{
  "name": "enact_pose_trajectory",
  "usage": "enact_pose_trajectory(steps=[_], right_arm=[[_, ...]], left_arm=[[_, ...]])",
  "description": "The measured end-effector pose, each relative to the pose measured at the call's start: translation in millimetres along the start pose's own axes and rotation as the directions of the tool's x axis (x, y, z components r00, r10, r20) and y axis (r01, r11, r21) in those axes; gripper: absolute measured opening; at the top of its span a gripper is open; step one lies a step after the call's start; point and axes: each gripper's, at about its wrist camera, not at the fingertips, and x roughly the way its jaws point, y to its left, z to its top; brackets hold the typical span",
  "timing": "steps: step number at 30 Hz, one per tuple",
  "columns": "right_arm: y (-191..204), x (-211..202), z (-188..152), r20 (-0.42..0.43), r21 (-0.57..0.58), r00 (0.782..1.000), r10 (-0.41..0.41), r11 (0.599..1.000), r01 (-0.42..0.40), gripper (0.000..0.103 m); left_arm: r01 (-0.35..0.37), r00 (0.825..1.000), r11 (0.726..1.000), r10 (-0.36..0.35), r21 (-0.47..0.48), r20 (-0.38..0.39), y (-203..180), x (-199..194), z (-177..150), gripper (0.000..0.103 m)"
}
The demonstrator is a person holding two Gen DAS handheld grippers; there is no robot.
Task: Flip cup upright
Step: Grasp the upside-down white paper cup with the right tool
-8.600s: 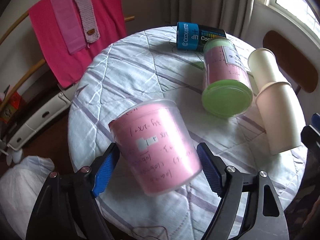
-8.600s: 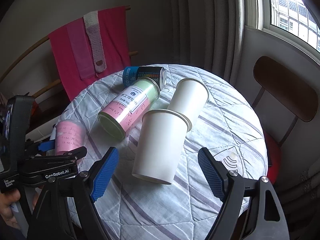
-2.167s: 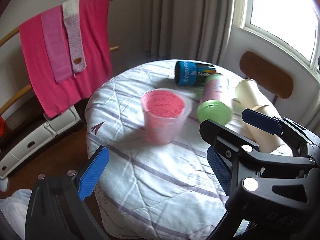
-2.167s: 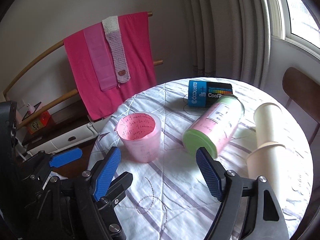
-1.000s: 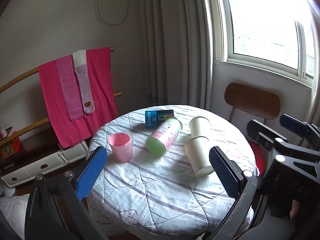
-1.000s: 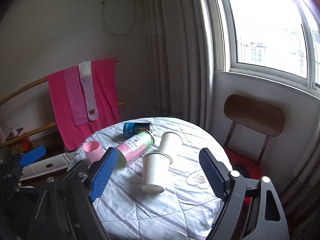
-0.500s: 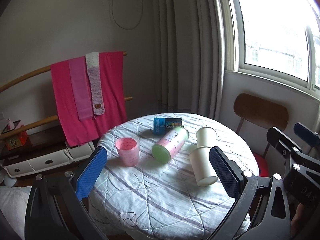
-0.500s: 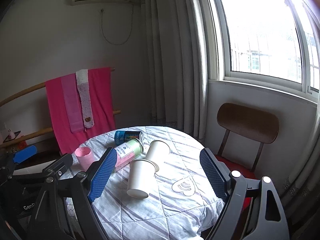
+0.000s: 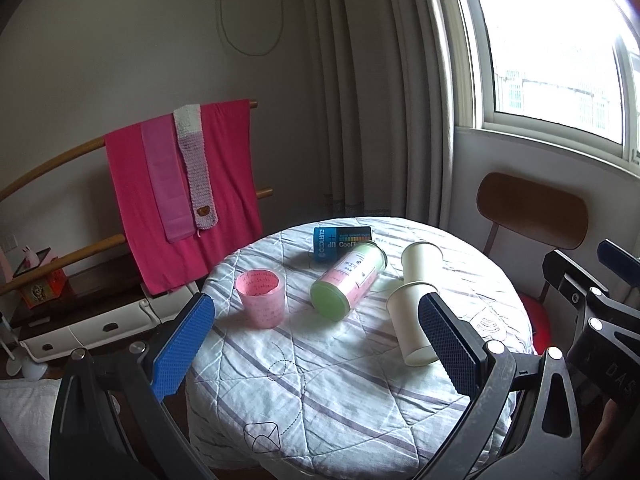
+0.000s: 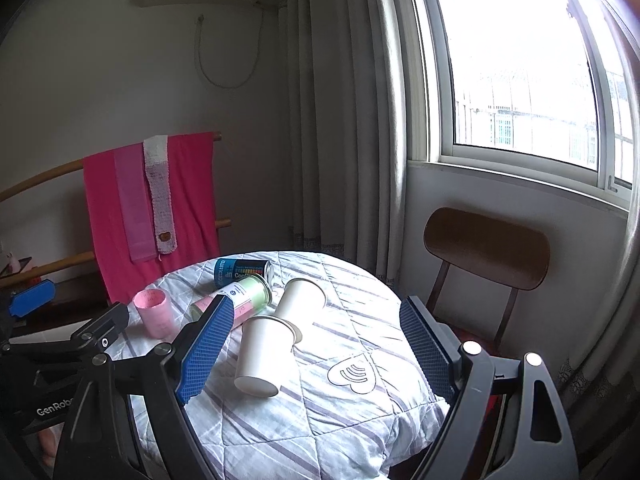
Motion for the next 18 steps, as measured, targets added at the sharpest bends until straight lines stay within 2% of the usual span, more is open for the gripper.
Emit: enact_pose_trajectory(steps=[7, 14, 18], right_arm=[[-3.4, 7.2, -1.4, -0.04, 0.01, 0.999, 0.011, 1.0, -0.011, 0.086], [-5.0, 25.7, -3.8, -0.12, 0.03, 0.992, 0.043, 0.999, -0.04, 0.086], [-7.8, 42.5, -7.6, -0.184, 0.054, 0.981, 0.068, 0.997, -0.059, 0.086]], left_arm=[[0.056, 0.997, 0.998, -0.055, 0.007, -0.056, -6.2, 12.3, -2.9, 0.103], [0.053, 0.992, 0.999, -0.053, 0.002, -0.116, -0.4, 29.8, -7.9, 0.103], [0.05, 0.984, 0.999, -0.05, -0.002, -0.171, 6.4, 46.5, -14.2, 0.103]])
